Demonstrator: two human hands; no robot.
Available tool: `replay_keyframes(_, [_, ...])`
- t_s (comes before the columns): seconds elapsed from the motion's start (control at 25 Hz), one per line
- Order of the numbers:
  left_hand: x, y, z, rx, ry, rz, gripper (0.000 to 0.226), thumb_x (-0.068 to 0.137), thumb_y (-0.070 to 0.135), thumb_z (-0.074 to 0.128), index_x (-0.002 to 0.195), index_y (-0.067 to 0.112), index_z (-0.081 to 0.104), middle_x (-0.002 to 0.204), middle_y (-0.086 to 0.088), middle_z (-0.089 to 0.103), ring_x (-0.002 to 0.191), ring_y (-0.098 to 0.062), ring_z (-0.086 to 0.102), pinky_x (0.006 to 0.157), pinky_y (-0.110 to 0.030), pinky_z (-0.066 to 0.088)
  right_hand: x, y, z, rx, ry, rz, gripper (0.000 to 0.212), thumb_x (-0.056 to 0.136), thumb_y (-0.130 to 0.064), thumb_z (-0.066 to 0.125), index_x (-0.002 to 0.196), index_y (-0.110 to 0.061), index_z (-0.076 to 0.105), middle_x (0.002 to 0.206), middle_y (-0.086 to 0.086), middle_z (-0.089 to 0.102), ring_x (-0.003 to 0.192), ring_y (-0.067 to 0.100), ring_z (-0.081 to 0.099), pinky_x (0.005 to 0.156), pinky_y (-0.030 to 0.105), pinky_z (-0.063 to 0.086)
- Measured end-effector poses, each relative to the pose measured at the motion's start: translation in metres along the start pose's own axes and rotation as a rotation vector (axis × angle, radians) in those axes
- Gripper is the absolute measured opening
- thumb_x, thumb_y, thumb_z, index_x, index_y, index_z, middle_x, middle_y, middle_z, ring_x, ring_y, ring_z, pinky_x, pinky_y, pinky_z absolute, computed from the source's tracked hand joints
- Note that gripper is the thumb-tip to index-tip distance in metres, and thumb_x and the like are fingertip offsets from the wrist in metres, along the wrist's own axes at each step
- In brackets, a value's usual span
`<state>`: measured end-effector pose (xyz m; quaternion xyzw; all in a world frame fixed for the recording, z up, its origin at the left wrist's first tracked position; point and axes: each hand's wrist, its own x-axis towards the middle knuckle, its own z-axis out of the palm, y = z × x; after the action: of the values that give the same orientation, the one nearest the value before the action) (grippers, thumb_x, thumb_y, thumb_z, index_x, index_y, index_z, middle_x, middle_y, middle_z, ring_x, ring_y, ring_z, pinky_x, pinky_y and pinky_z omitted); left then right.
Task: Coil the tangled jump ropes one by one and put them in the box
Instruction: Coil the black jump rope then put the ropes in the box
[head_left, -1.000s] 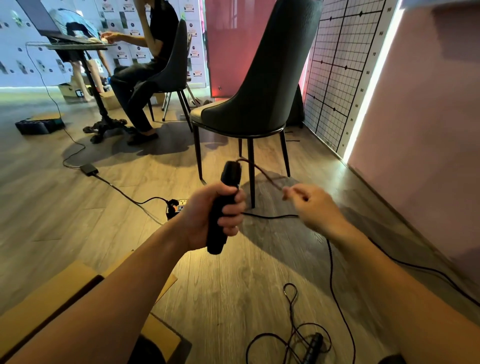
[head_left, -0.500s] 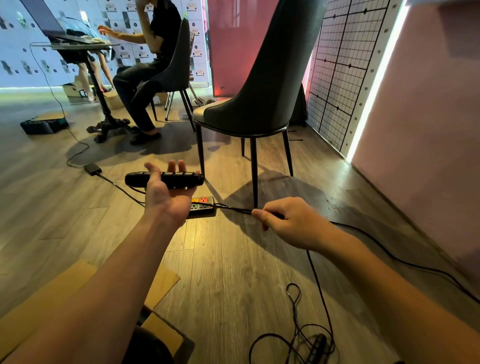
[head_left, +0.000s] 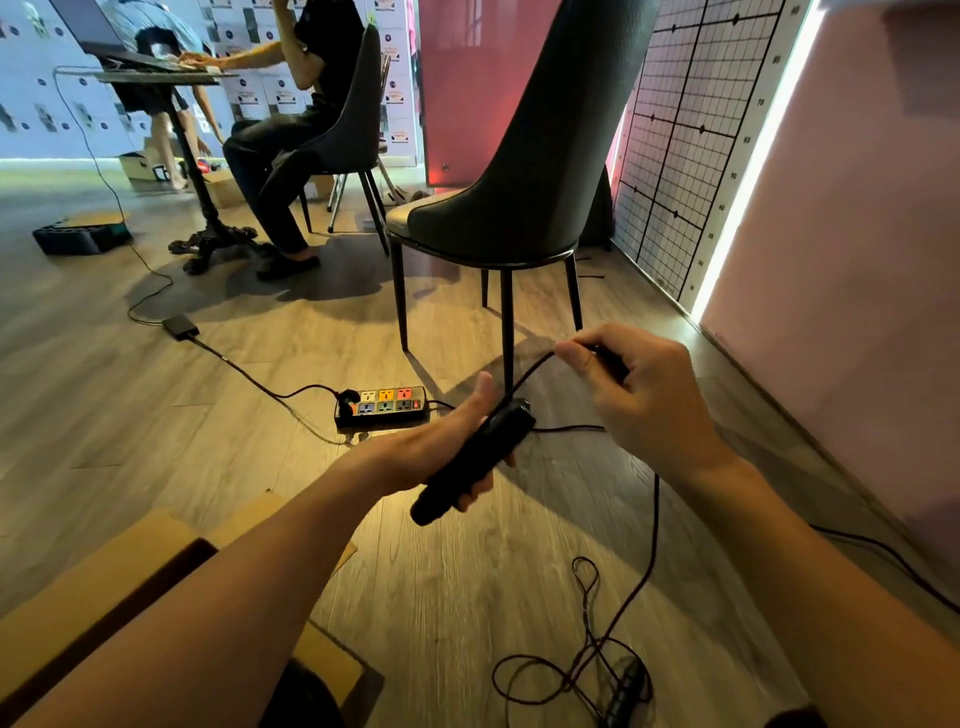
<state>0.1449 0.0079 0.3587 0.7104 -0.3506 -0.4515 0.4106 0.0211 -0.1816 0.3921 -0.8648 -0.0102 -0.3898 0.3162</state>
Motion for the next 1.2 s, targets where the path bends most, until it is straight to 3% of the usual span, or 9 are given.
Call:
replay_keyframes(0.24, [0.004,0.027,0.024,-0.267,-0.295,0.084,0.088,0.086,0.082,0.010,0.088,0.006,0.055,0.064,-0.008,0.046,0.056,-0.022,0.046,0.064,-0.036,0.045,-0.002,0.032,-0.009,-0.067,0.092,0.225,0.024,0.090,-0.042,0.066,0.092,-0.019,0.074,0.070,-0.009,0.064,0.060,0.003,0.056,0.055,0.022,0.046])
replay_keyframes(0.36, [0.000,0.033,0.027,-0.608,-0.278,0.212,0.061,0.100,0.058,0.017,0.087,0.011,0.053,0.060,-0.005,0.037,0.052,-0.020,0.038,0.059,-0.034,0.040,-0.009,0.043,0.004,-0.077,-0.030,0.383,0.035,0.089,-0.051,0.063,0.081,-0.018,0.071,0.059,-0.008,0.057,0.049,0.001,0.047,0.050,0.019,0.037])
replay_keyframes(0.52, [0.005,0.034,0.019,-1.009,0.039,0.408,0.033,0.099,0.034,0.027,0.104,0.012,0.051,0.065,-0.002,0.039,0.055,-0.016,0.040,0.060,-0.032,0.042,-0.016,0.036,0.026,-0.041,-0.429,0.415,0.036,0.101,-0.040,0.049,0.085,-0.016,0.069,0.057,-0.007,0.050,0.048,0.002,0.042,0.053,0.025,0.036])
replay_keyframes(0.64, [0.012,0.022,0.002,-1.144,0.318,0.510,0.034,0.103,0.035,0.030,0.119,0.014,0.051,0.081,-0.005,0.051,0.072,-0.019,0.052,0.080,-0.037,0.047,-0.019,0.027,0.033,-0.060,-0.686,0.405,0.037,0.105,-0.039,0.041,0.091,-0.018,0.068,0.066,-0.010,0.052,0.059,0.002,0.047,0.061,0.022,0.037])
replay_keyframes(0.76, [0.013,0.015,-0.011,-1.186,0.539,0.547,0.036,0.105,0.034,0.032,0.126,0.016,0.055,0.090,-0.009,0.056,0.084,-0.022,0.054,0.094,-0.040,0.045,-0.020,0.019,0.034,-0.036,-0.798,0.373,0.039,0.103,-0.045,0.041,0.091,-0.022,0.071,0.069,-0.007,0.055,0.061,0.005,0.049,0.065,0.025,0.041])
replay_keyframes(0.88, [0.011,0.013,-0.019,-1.229,0.684,0.557,0.034,0.107,0.037,0.033,0.113,0.018,0.060,0.094,-0.010,0.057,0.089,-0.023,0.056,0.098,-0.039,0.046,-0.013,0.008,0.026,-0.018,-0.822,0.269,0.035,0.102,-0.042,0.045,0.095,-0.023,0.073,0.064,-0.010,0.055,0.052,0.002,0.046,0.058,0.022,0.039])
replay_keyframes(1.0, [0.014,0.006,-0.026,-1.022,0.782,0.514,0.038,0.105,0.046,0.033,0.115,0.019,0.057,0.096,-0.008,0.058,0.090,-0.021,0.058,0.094,-0.038,0.048,-0.009,-0.004,0.019,-0.065,-0.721,-0.034,0.026,0.102,-0.035,0.050,0.099,-0.020,0.072,0.068,-0.009,0.062,0.057,0.007,0.055,0.056,0.029,0.047])
replay_keyframes(1.08, [0.018,0.003,-0.024,-0.612,0.809,0.382,0.047,0.105,0.051,0.028,0.116,0.014,0.055,0.095,-0.007,0.061,0.087,-0.020,0.059,0.087,-0.040,0.049,-0.007,-0.010,0.018,-0.135,-0.625,-0.218,0.025,0.102,-0.032,0.051,0.102,-0.018,0.071,0.077,-0.007,0.068,0.065,0.007,0.061,0.062,0.032,0.052])
replay_keyframes(1.2, [0.021,0.002,-0.008,-0.037,0.553,0.148,0.051,0.106,0.048,0.026,0.112,0.008,0.057,0.095,-0.011,0.066,0.087,-0.024,0.062,0.080,-0.039,0.051,-0.002,-0.013,0.014,-0.235,-0.438,-0.365,0.025,0.100,-0.034,0.054,0.103,-0.018,0.072,0.087,-0.007,0.071,0.072,0.007,0.064,0.065,0.033,0.053])
